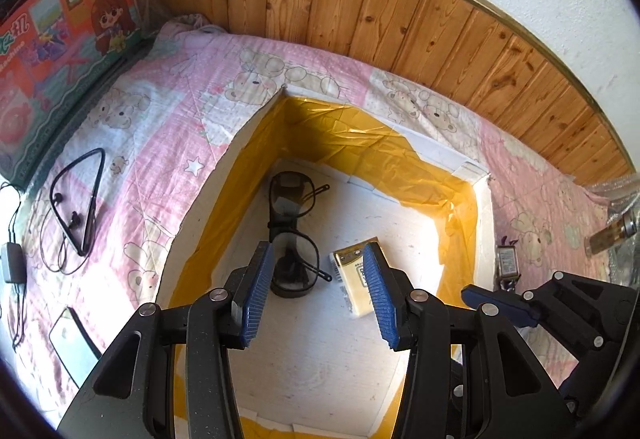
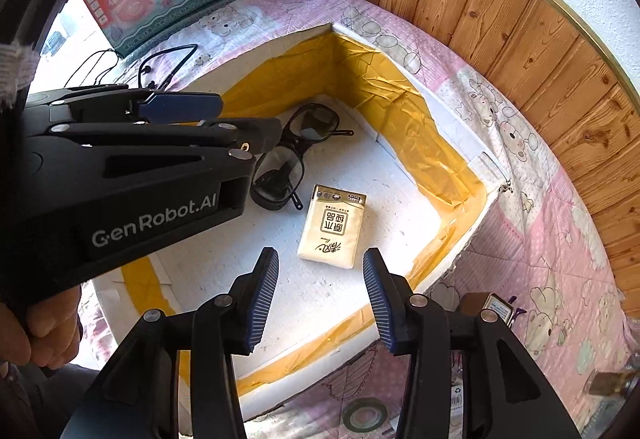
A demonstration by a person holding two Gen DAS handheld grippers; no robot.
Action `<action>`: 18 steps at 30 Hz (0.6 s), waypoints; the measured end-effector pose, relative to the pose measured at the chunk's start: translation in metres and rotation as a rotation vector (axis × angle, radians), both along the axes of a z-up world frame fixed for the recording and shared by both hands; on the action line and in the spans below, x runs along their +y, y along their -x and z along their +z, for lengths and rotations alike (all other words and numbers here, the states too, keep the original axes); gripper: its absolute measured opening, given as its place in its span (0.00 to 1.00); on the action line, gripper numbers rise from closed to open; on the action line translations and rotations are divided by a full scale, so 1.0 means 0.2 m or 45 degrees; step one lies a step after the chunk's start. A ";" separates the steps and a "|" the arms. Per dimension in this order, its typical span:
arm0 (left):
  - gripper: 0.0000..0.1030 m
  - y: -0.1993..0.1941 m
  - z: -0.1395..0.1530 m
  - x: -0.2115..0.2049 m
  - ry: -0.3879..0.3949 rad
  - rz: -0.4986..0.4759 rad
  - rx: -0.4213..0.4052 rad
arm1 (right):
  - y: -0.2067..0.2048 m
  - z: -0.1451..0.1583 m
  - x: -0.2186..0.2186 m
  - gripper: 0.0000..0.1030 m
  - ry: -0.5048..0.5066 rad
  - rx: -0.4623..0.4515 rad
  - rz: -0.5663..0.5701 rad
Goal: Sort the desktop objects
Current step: 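Set the cream pack on the box floor and open the right gripper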
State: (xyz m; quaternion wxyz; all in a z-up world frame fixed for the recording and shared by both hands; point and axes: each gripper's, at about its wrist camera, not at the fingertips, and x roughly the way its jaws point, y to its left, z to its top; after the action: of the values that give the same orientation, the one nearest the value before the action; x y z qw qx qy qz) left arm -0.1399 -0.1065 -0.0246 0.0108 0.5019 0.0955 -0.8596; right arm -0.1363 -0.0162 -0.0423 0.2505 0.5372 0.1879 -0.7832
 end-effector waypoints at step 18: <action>0.48 -0.26 0.21 0.03 0.038 -0.003 0.128 | -0.26 0.17 0.03 0.49 0.054 0.134 0.034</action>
State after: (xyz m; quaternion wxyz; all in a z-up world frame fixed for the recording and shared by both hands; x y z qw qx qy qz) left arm -0.0885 -0.0998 0.0181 0.0123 0.4579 0.0825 -0.8851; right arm -0.0853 -0.0099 -0.0086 0.2621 0.4874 0.1914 -0.8106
